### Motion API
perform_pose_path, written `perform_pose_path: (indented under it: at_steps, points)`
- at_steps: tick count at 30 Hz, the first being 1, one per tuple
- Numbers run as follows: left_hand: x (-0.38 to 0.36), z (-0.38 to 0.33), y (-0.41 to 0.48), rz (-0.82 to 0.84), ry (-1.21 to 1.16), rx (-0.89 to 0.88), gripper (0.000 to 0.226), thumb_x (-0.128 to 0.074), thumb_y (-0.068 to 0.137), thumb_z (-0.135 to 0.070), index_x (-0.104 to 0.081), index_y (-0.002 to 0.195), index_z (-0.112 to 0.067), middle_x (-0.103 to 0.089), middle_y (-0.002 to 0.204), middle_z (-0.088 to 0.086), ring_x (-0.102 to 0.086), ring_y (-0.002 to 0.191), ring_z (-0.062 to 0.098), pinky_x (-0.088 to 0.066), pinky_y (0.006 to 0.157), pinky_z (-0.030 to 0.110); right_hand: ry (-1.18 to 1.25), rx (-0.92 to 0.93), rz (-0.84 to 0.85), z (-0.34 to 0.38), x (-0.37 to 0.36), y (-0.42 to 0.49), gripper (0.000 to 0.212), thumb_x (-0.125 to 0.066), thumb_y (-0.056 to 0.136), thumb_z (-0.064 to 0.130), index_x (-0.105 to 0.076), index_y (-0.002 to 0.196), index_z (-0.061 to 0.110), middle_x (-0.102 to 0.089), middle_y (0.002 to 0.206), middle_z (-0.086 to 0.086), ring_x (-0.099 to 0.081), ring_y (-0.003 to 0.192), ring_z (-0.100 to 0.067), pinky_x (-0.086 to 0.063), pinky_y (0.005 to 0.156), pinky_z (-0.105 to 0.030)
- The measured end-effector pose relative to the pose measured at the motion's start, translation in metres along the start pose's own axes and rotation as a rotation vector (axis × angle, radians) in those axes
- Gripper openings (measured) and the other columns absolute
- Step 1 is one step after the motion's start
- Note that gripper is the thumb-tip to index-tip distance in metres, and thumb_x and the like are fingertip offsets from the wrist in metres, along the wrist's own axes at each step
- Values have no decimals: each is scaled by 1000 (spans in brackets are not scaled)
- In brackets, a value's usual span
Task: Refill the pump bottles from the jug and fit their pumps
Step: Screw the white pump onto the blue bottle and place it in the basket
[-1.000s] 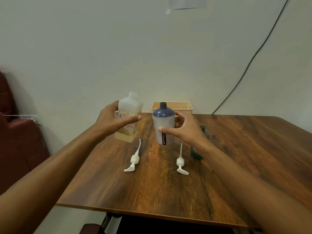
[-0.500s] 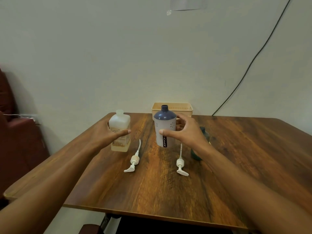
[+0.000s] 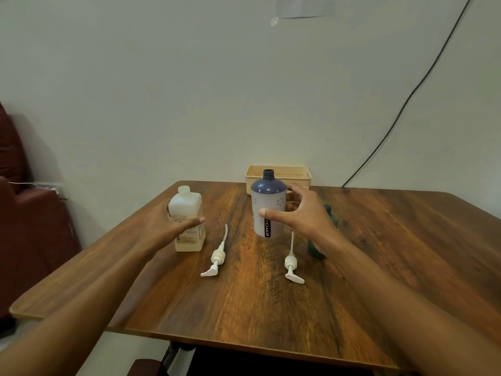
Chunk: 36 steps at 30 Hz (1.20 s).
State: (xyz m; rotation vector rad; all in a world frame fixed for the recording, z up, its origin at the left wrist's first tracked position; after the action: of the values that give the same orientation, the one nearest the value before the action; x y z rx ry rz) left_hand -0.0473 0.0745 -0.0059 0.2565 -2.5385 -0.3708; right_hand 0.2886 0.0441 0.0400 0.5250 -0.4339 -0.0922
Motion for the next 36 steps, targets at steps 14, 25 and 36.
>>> perform_pose_path:
  at_steps: [14,25,36]
  points:
    - [0,-160,-21,-57,-32,-541,117,-77,65,-78,-29,159,-28,-35,163,-6,-41,145,9,-43,112,28,31,36,-22,11,3,2,71,-94,63,60,-60,125,48,-69,111,27,-67,103,5,-59,76,-18]
    - [-93,-155,-28,200,-68,-523,114,-86,55,-76,-32,150,-44,-52,139,-30,-56,123,-8,-55,97,21,0,56,-9,15,-6,5,78,-94,65,58,-63,133,36,-69,114,24,-66,107,1,-56,78,-18]
    - [-99,-141,-28,154,-57,-541,102,-89,66,-46,-29,148,-42,-51,130,-26,-55,114,-15,-53,88,12,27,32,12,14,-10,0,80,-96,62,59,-61,132,39,-68,115,24,-67,108,-1,-61,81,-22]
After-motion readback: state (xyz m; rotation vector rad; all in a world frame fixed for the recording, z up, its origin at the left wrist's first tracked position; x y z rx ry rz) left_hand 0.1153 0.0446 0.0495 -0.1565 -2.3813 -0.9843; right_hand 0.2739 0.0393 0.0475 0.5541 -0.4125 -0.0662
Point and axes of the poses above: each hand's wrist, its own y-axis towards the middle knuckle, its own x-axis out of the back of the hand, z = x × y, the point moved 9 cm from there along y, towards the middle knuckle
